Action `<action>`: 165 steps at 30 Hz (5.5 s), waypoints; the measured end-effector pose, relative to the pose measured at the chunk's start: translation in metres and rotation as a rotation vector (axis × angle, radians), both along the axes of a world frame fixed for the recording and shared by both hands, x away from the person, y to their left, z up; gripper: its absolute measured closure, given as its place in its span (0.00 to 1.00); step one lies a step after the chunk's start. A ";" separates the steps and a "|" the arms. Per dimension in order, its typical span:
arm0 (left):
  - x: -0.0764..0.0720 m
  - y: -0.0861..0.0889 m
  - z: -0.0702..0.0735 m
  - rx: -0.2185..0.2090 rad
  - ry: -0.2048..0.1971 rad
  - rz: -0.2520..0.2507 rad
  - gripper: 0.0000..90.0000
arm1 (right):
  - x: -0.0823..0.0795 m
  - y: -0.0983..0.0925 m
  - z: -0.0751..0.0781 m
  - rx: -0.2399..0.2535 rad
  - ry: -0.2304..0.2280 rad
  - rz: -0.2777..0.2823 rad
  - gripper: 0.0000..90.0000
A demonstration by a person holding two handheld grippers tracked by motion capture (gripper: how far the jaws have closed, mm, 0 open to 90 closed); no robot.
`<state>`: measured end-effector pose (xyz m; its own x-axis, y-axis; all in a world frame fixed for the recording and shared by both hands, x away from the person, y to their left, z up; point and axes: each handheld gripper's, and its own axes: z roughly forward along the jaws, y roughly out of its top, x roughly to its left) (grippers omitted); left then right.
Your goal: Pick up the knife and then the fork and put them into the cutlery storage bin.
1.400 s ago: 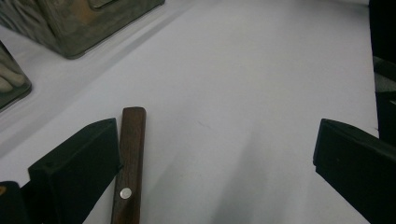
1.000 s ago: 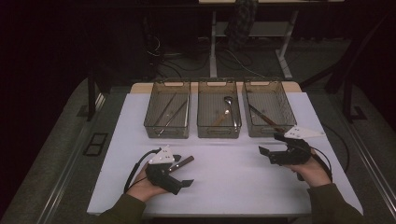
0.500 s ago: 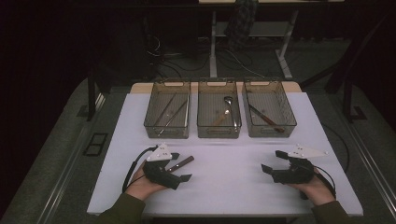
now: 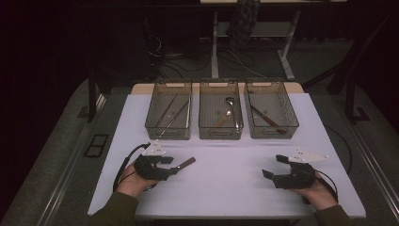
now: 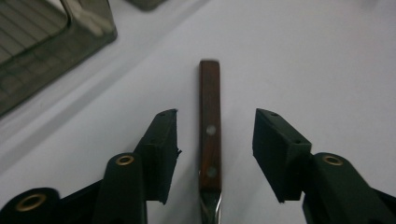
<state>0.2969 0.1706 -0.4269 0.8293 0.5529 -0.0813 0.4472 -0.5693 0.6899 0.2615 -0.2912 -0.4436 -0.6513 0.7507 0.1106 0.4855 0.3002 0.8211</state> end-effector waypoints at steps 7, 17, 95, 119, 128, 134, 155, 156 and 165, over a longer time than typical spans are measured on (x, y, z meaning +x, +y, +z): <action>0.001 0.000 -0.004 0.069 0.044 -0.013 0.72 | 0.000 0.000 0.000 -0.008 -0.002 0.004 0.19; 0.003 0.000 -0.008 0.092 0.086 -0.006 0.81 | 0.000 0.000 0.000 -0.020 -0.003 0.010 0.19; -0.016 -0.149 0.032 0.163 0.010 -0.650 0.85 | 0.019 0.113 0.032 -0.254 0.186 0.764 0.57; -0.021 -0.149 0.034 0.147 0.006 -0.700 0.84 | 0.009 0.126 0.028 -0.268 0.187 0.831 0.84; -0.020 -0.143 0.033 0.115 0.000 -0.689 0.75 | 0.009 0.122 0.031 -0.245 0.172 0.809 0.84; -0.015 -0.130 0.039 0.047 -0.026 -0.618 0.62 | 0.012 0.114 0.033 -0.222 0.165 0.766 0.84; -0.011 -0.044 0.023 -0.209 -0.113 -0.172 0.26 | 0.031 0.069 0.036 -0.162 0.152 0.571 0.84; -0.012 -0.041 0.022 -0.211 -0.118 -0.154 0.25 | 0.032 0.067 0.036 -0.160 0.150 0.564 0.84; -0.017 -0.021 0.007 -0.236 -0.122 -0.069 0.14 | 0.038 0.055 0.039 -0.138 0.134 0.508 0.84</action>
<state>0.2798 0.1498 -0.4201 0.8759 0.4723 -0.0985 0.3183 -0.4122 0.8537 0.2993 -0.2364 -0.4048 -0.9228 0.3586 0.1407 0.3493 0.6249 0.6982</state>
